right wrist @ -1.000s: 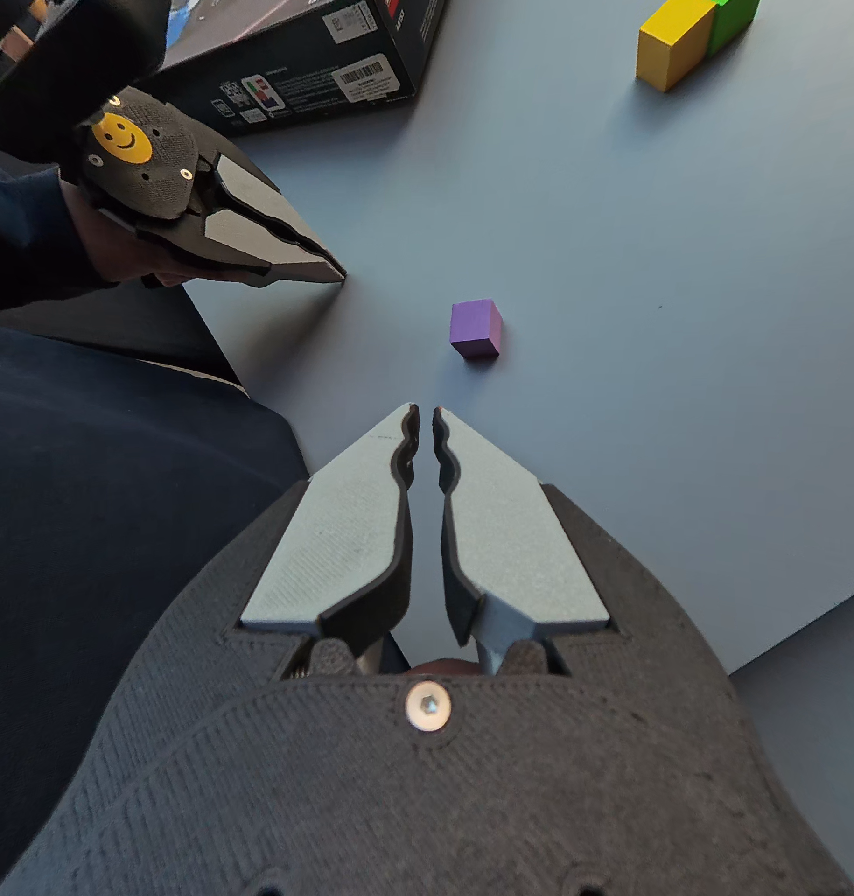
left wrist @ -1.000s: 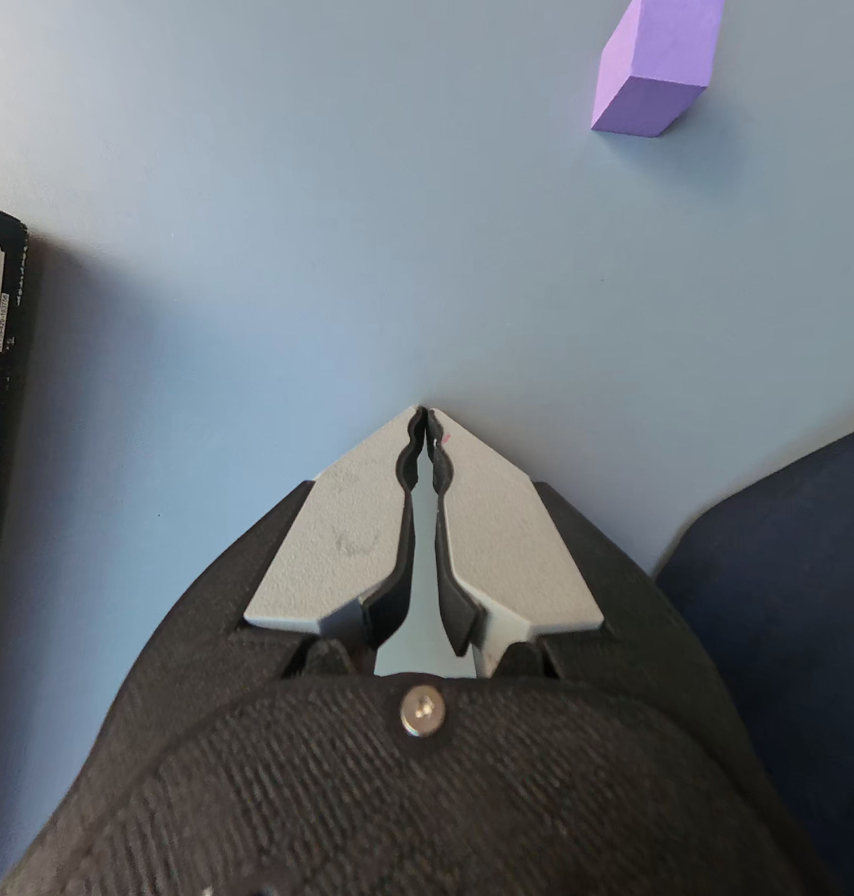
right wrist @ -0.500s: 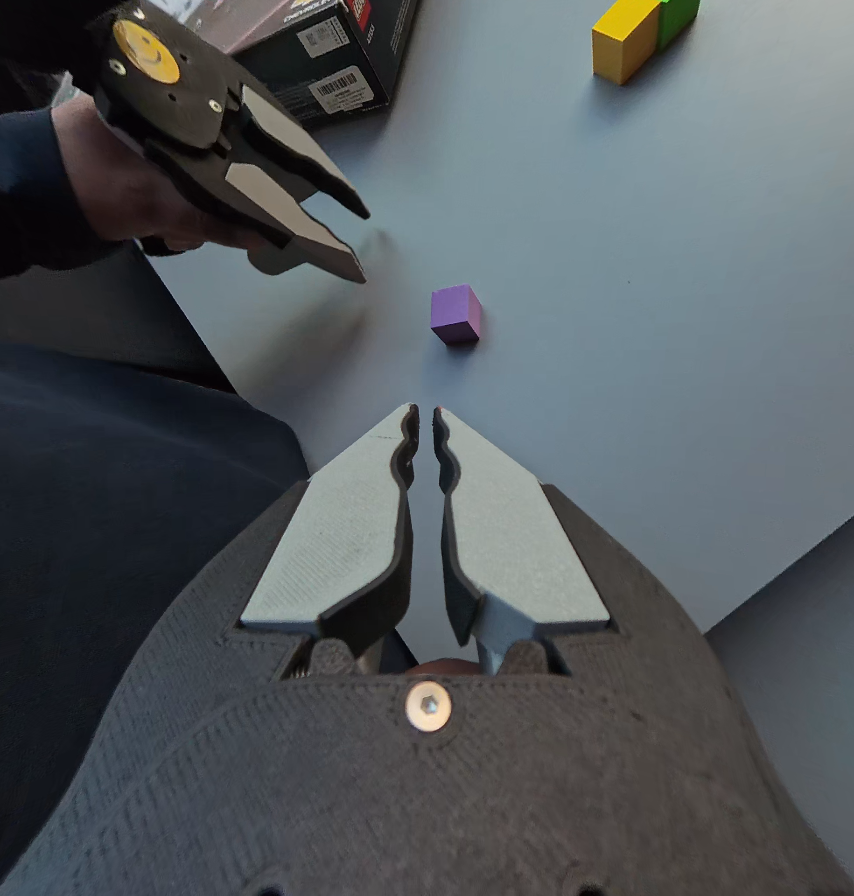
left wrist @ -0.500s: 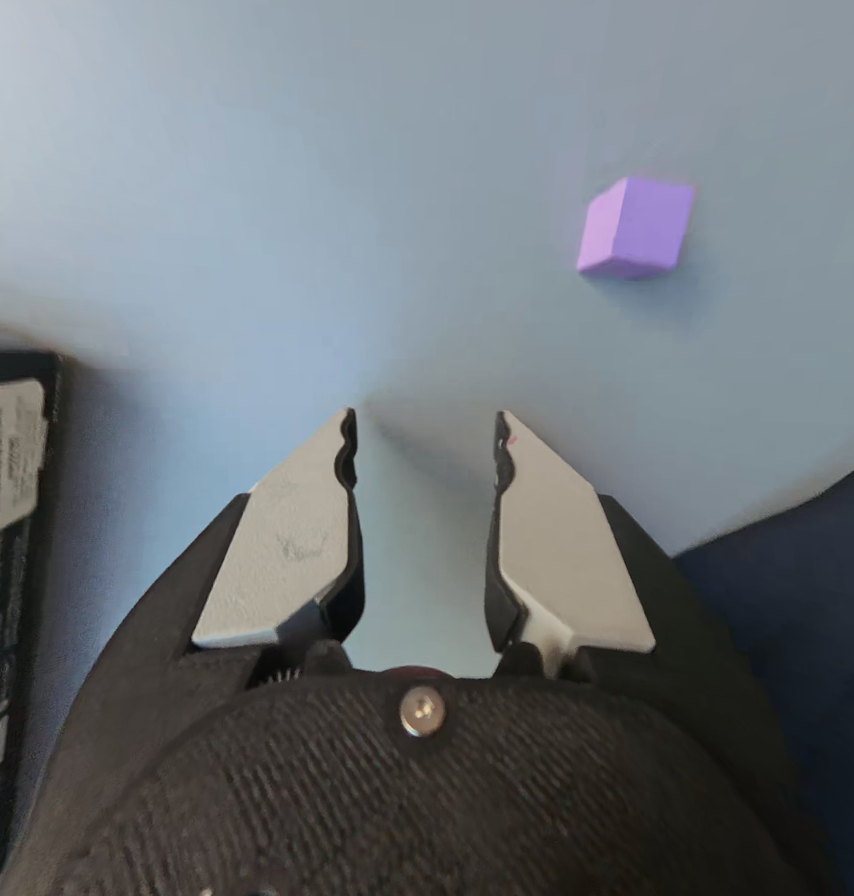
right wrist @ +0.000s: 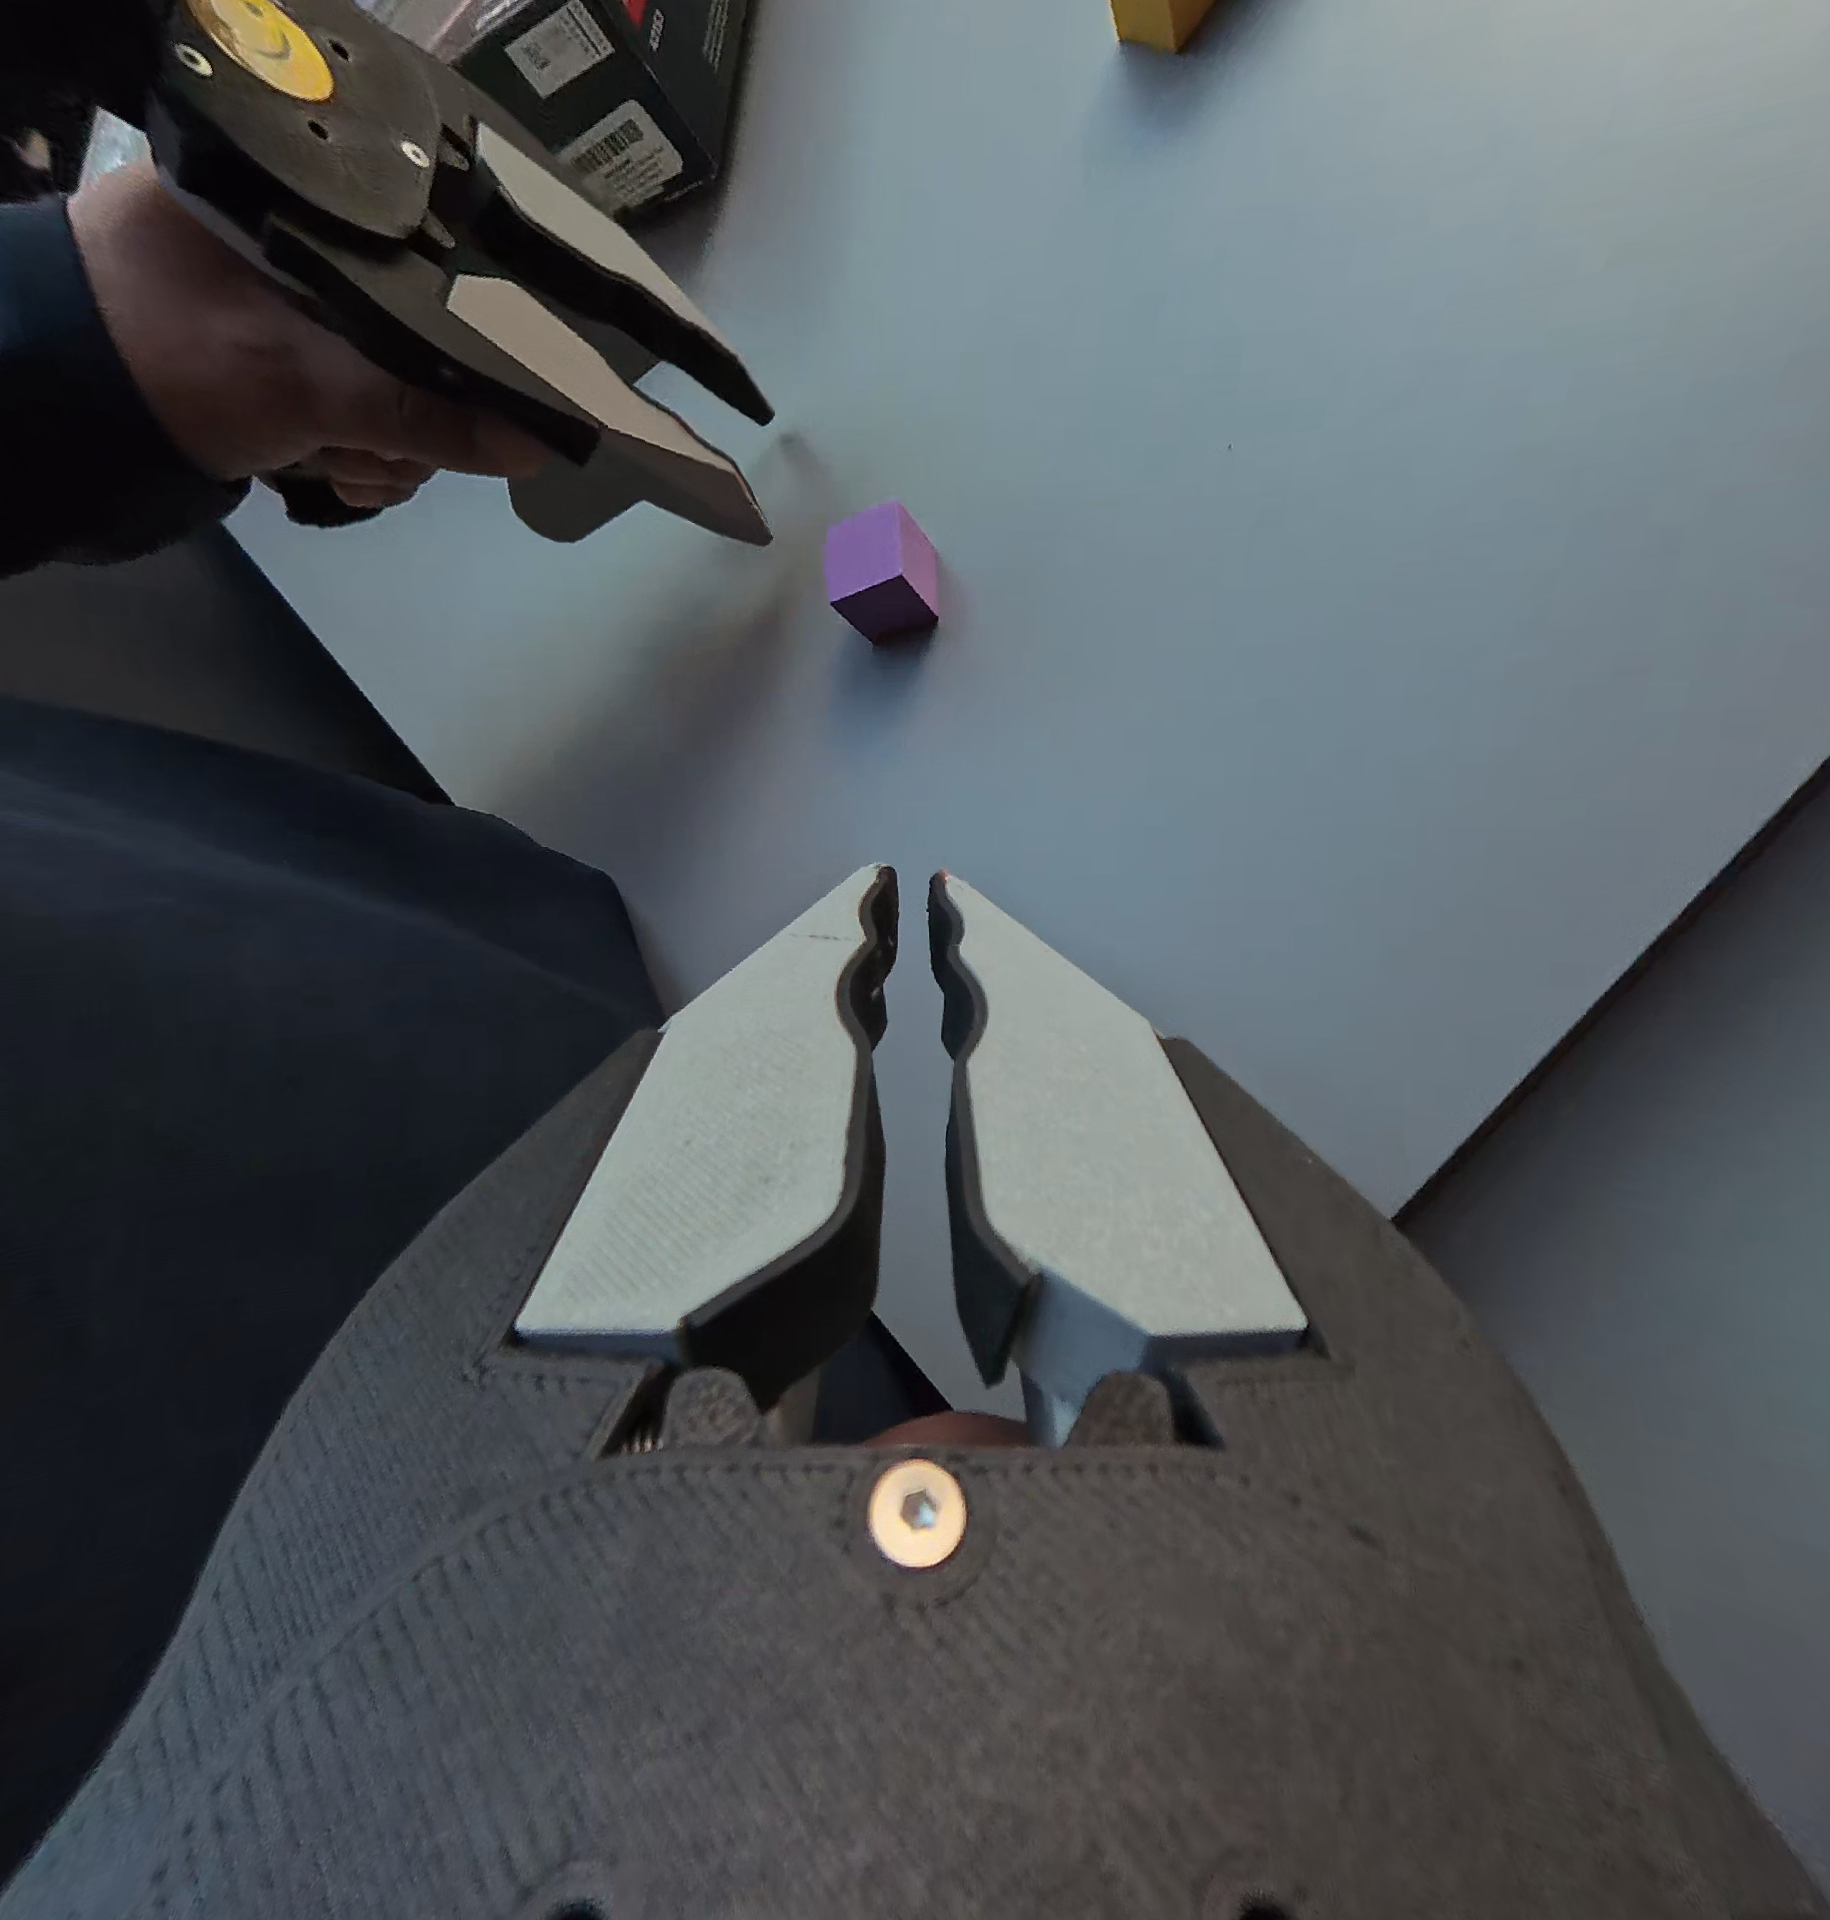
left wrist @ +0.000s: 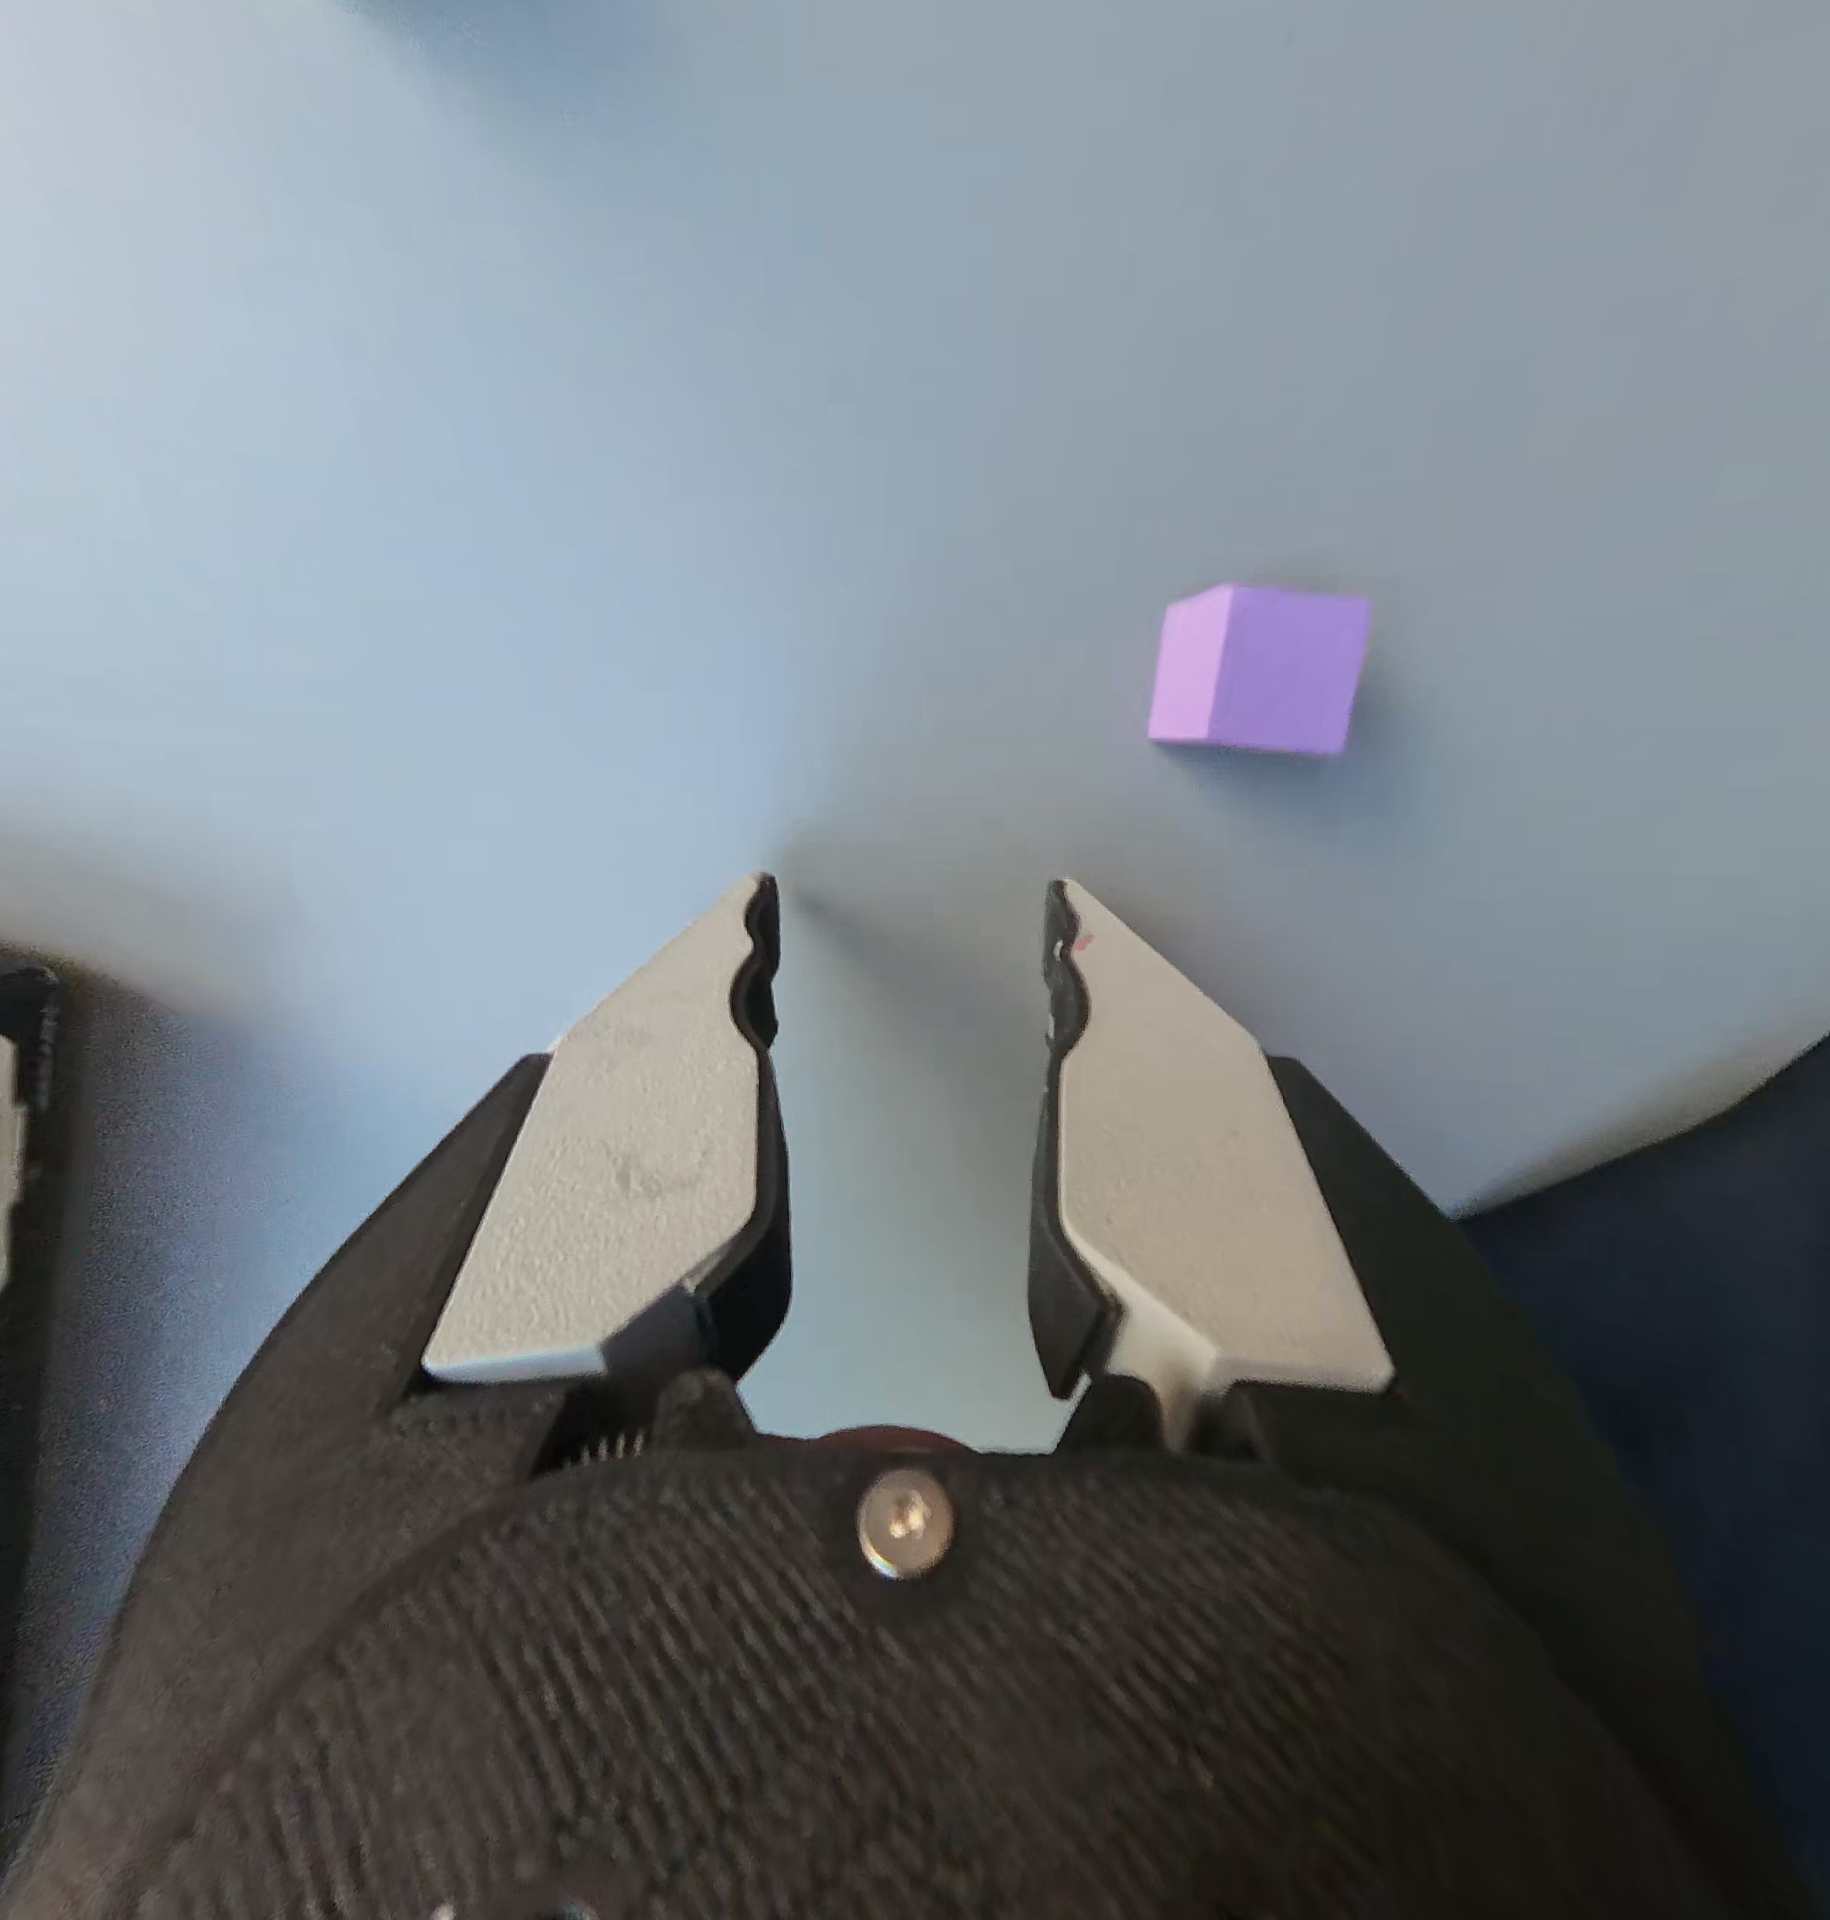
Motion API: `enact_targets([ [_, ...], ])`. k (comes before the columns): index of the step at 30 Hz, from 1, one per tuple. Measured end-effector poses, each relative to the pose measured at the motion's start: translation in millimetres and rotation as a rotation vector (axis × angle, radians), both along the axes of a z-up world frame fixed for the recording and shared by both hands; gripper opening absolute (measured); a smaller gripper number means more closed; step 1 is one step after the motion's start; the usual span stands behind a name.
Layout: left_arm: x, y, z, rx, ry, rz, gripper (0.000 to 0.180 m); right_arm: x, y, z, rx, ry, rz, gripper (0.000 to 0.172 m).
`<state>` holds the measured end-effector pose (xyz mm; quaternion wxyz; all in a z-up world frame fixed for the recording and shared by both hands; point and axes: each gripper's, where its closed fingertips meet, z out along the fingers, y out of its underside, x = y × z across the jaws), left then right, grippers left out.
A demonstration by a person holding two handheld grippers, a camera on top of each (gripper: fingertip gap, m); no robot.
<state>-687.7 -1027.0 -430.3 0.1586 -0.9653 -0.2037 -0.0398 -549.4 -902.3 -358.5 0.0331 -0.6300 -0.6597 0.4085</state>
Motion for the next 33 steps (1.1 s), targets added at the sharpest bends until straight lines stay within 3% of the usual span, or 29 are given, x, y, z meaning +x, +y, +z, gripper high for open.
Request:
enact_targets([
  [10, 19, -31, -5, 0.028, 0.08, -0.063, 0.043, -24, -28, 5, 0.03, 0.01, 0.128, 0.003],
  [14, 20, -31, -7, 0.026, 0.149, -0.095, 0.042, -28, -36, 8, 0.042, 0.015, 0.157, 0.003],
  [33, 22, -31, -7, 0.016, 0.144, -0.114, 0.042, -24, -32, 14, 0.054, 0.02, 0.139, 0.003],
])
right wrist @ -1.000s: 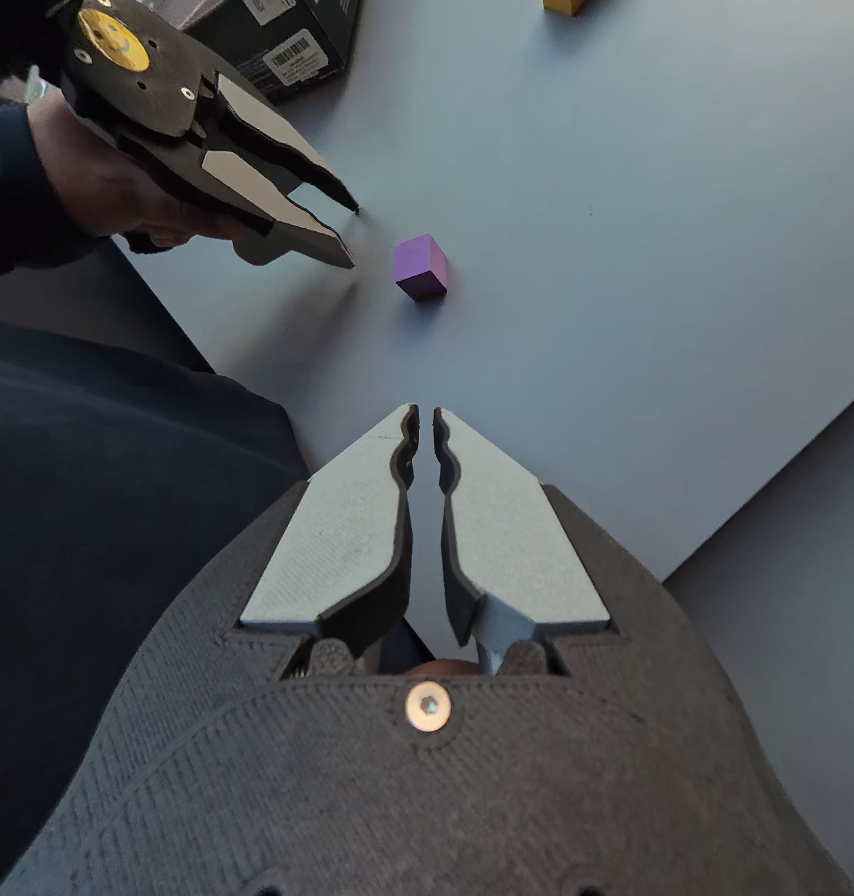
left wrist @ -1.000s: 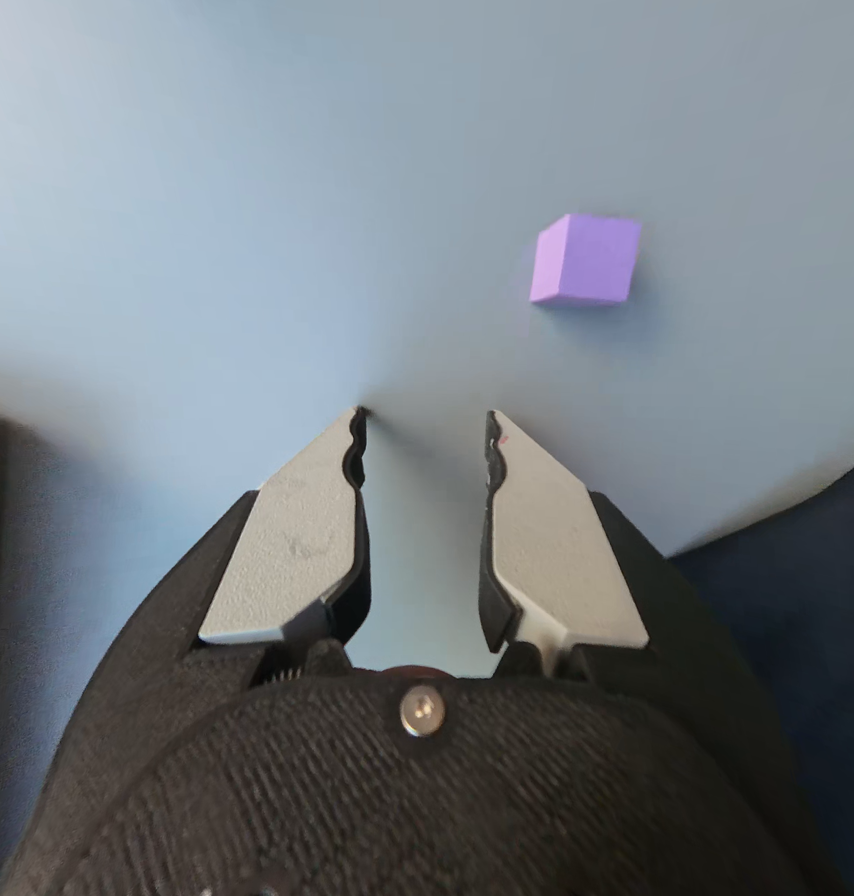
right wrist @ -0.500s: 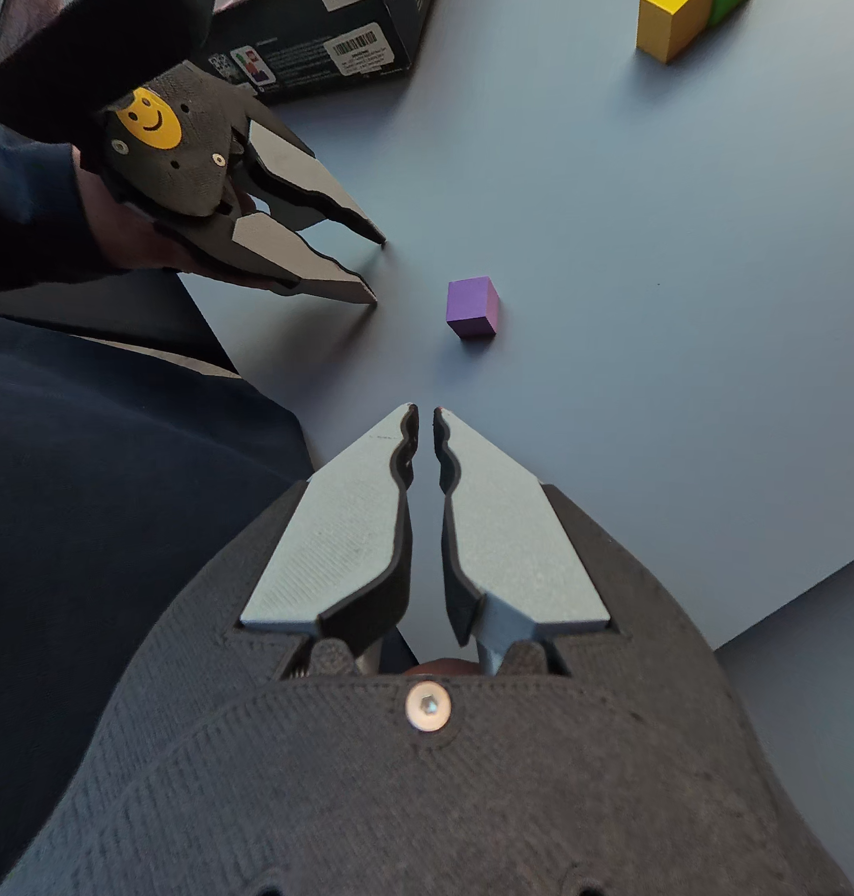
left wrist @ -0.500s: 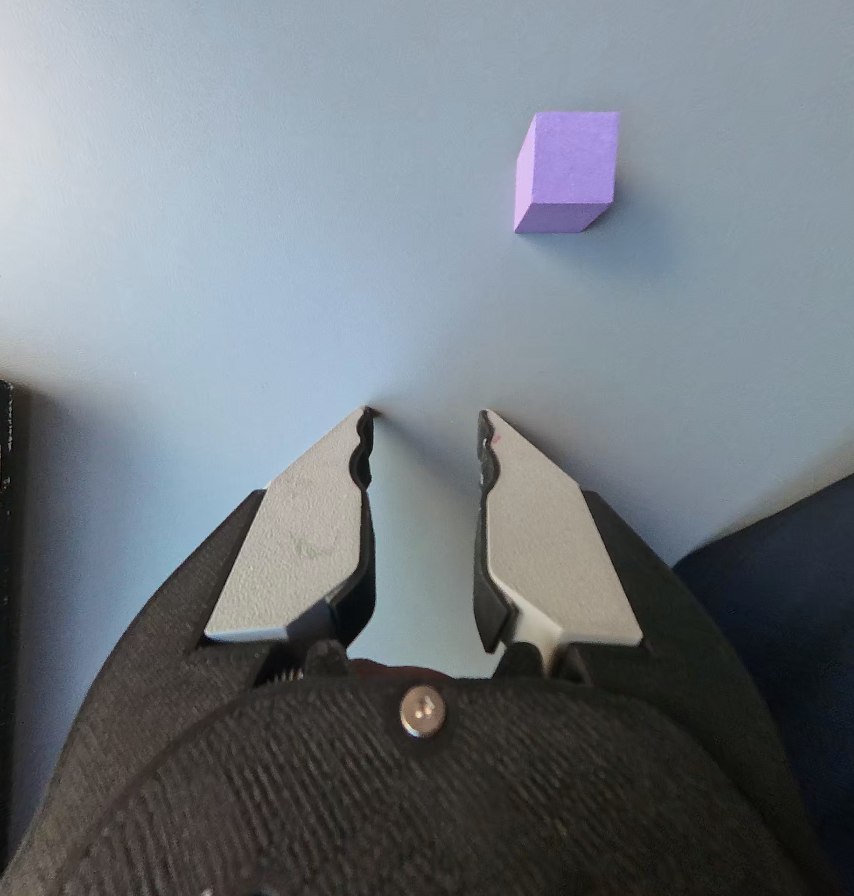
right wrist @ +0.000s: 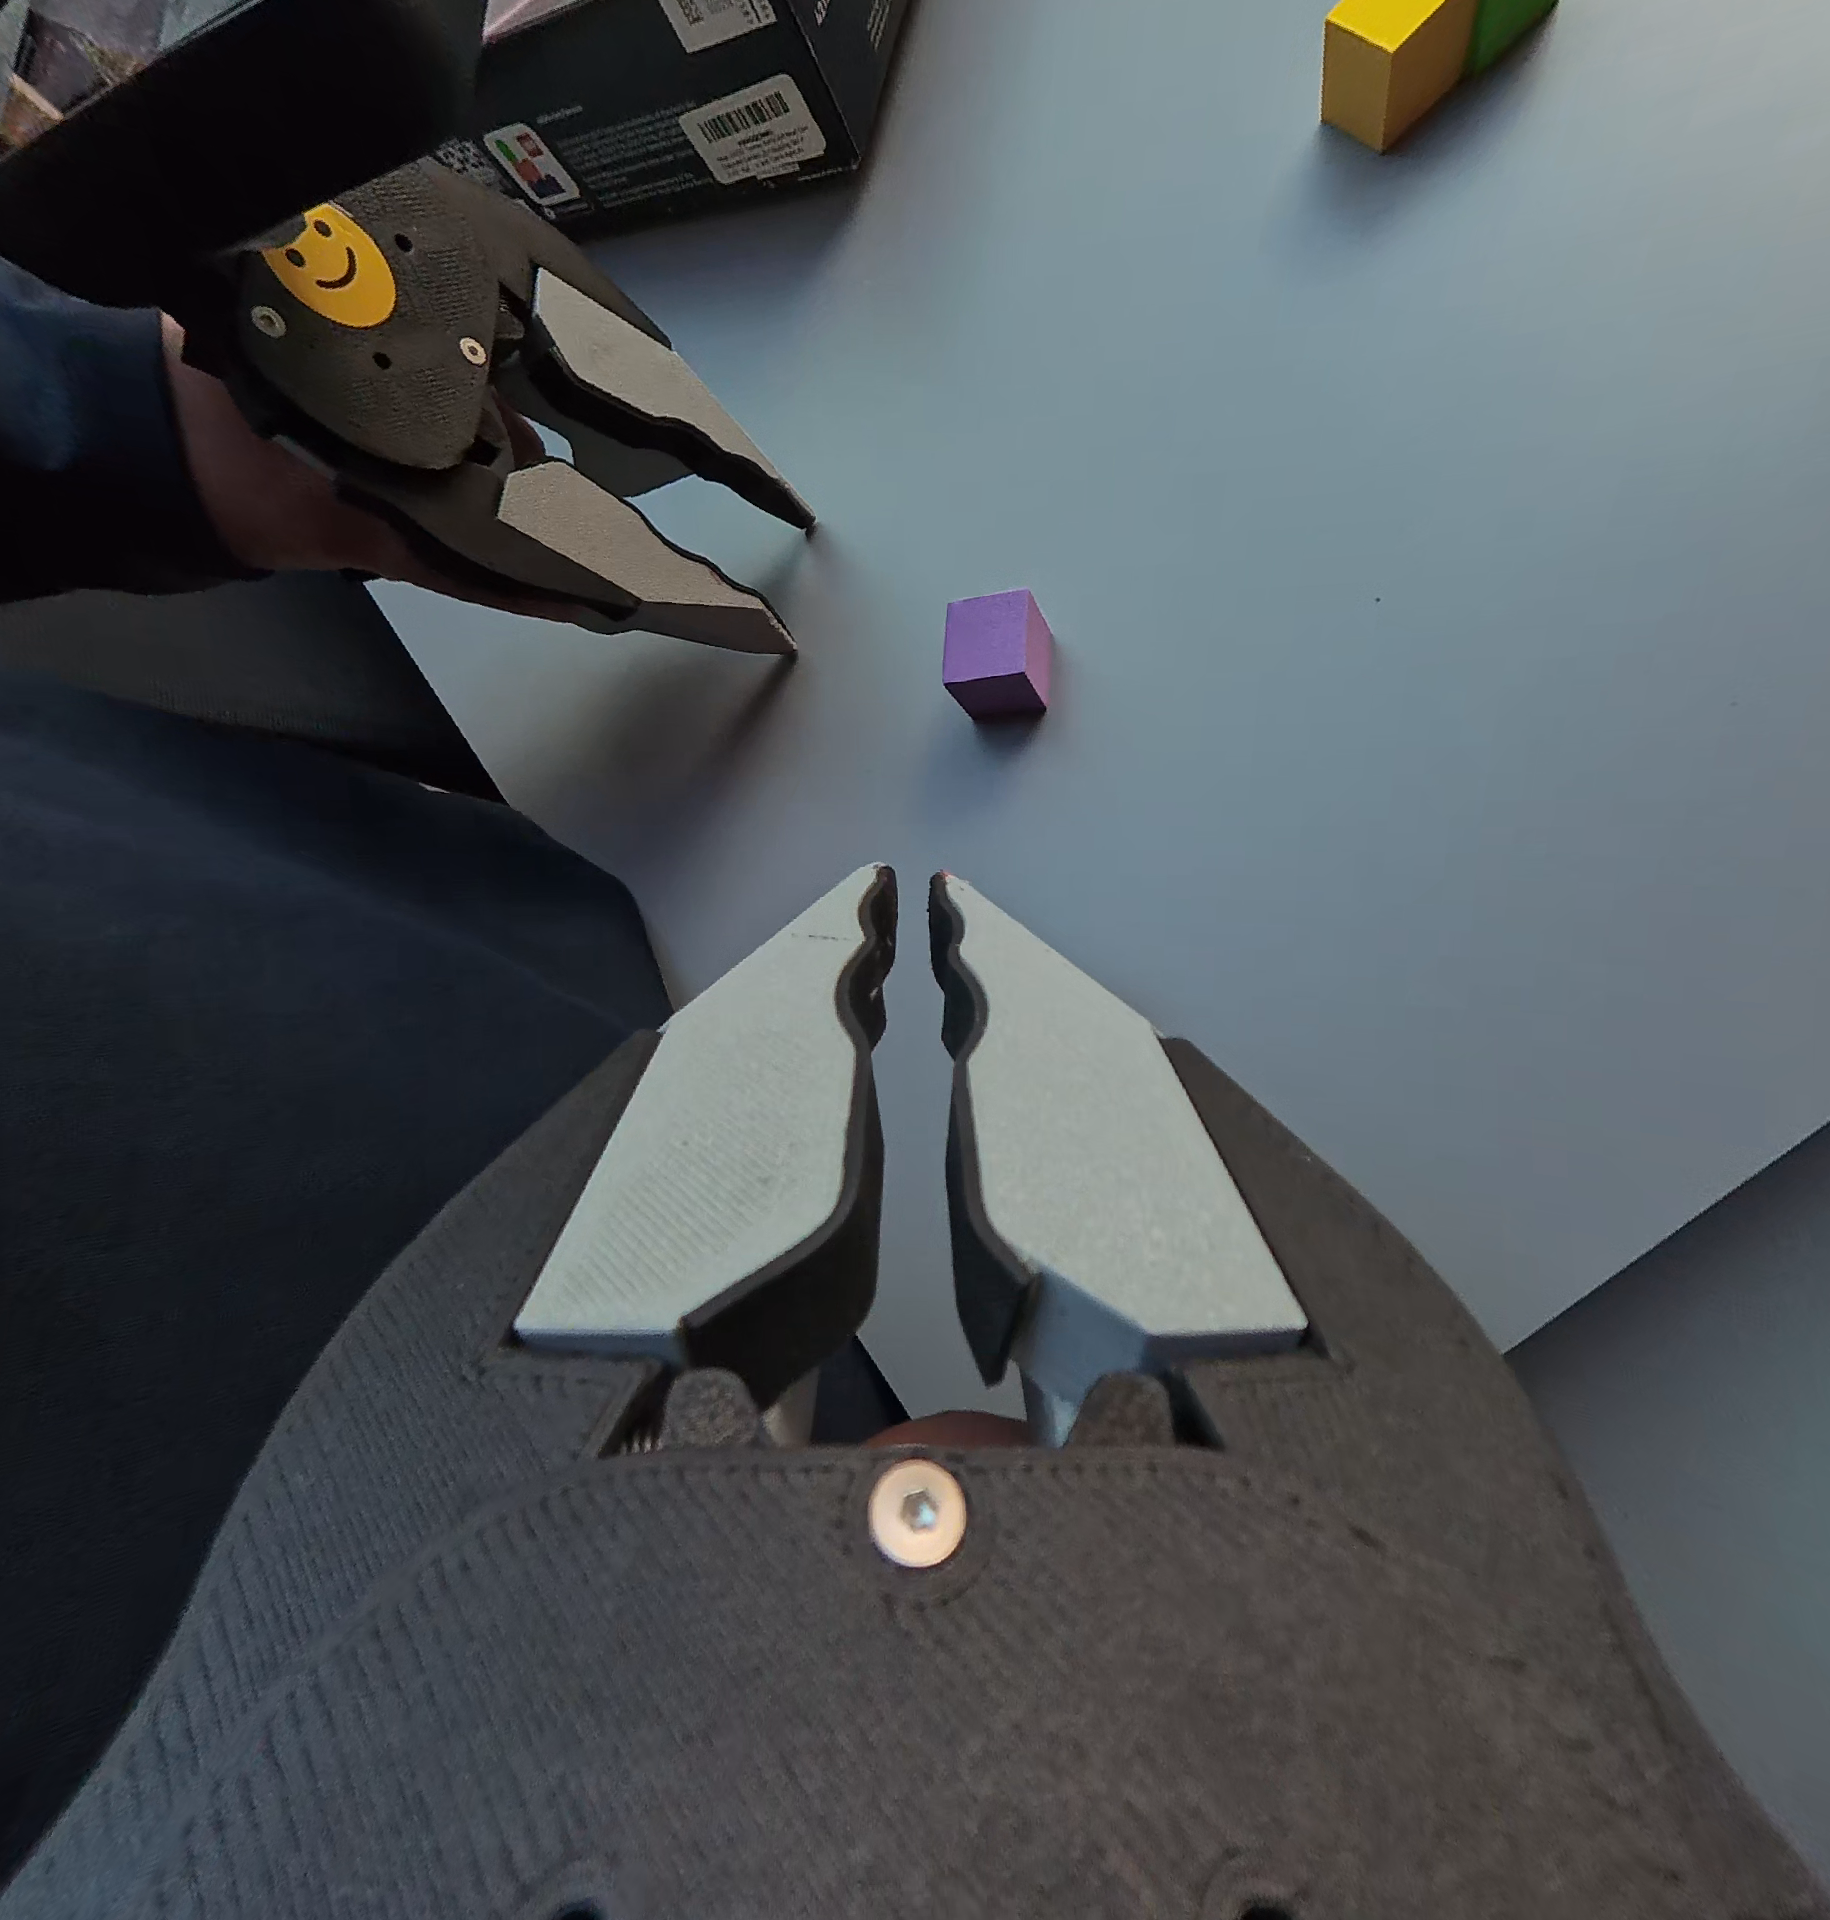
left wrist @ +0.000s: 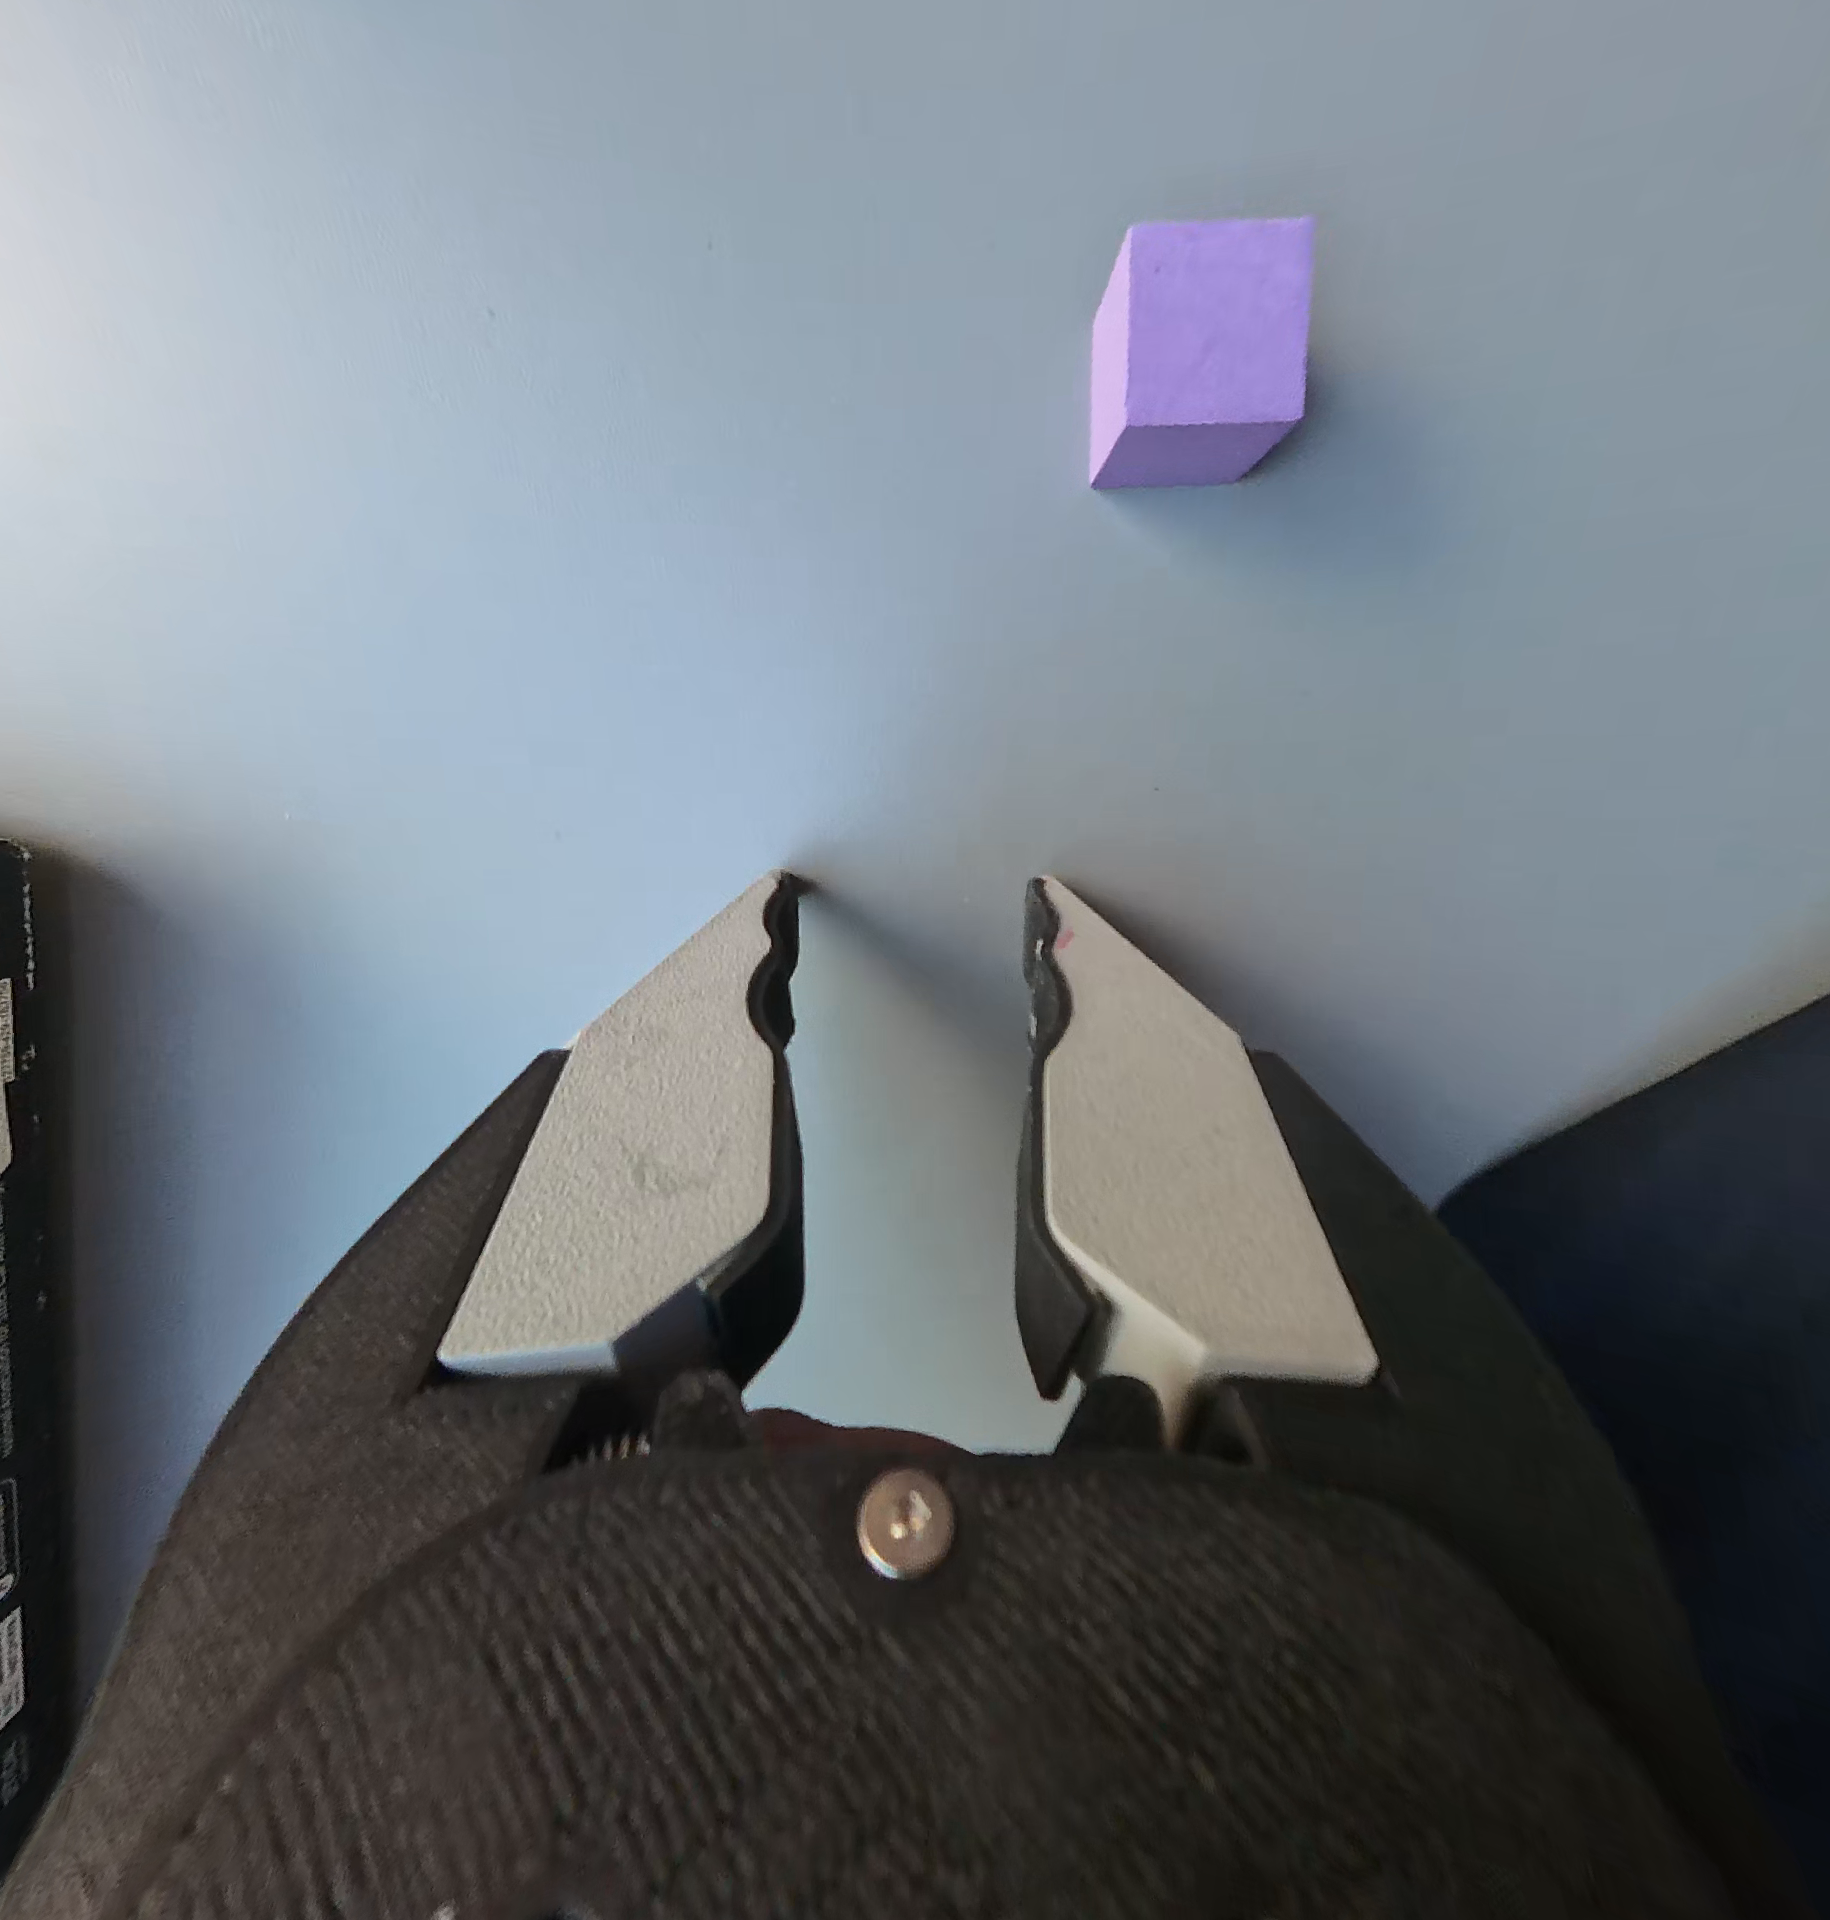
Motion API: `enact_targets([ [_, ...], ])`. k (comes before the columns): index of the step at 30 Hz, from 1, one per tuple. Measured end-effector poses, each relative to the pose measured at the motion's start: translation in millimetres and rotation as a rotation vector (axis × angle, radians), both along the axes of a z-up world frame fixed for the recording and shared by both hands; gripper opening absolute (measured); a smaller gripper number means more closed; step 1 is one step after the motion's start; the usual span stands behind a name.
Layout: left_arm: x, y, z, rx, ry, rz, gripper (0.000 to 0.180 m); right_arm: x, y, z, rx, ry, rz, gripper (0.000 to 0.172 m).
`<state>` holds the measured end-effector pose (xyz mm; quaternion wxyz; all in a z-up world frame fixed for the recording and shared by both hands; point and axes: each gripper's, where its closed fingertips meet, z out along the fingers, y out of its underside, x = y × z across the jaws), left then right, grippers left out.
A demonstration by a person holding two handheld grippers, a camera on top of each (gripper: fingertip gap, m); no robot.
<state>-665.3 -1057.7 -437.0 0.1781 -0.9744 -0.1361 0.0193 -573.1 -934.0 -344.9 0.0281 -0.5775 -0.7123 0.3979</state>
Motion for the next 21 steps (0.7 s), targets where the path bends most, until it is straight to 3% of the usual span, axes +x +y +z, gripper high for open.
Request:
enact_targets([
  [21, 1.0, -0.7, 0.2, 0.036, 0.007, 0.032, 0.04, 1.9, -8.0, -5.2, 0.003, -0.02, 0.042, 0.003],
])
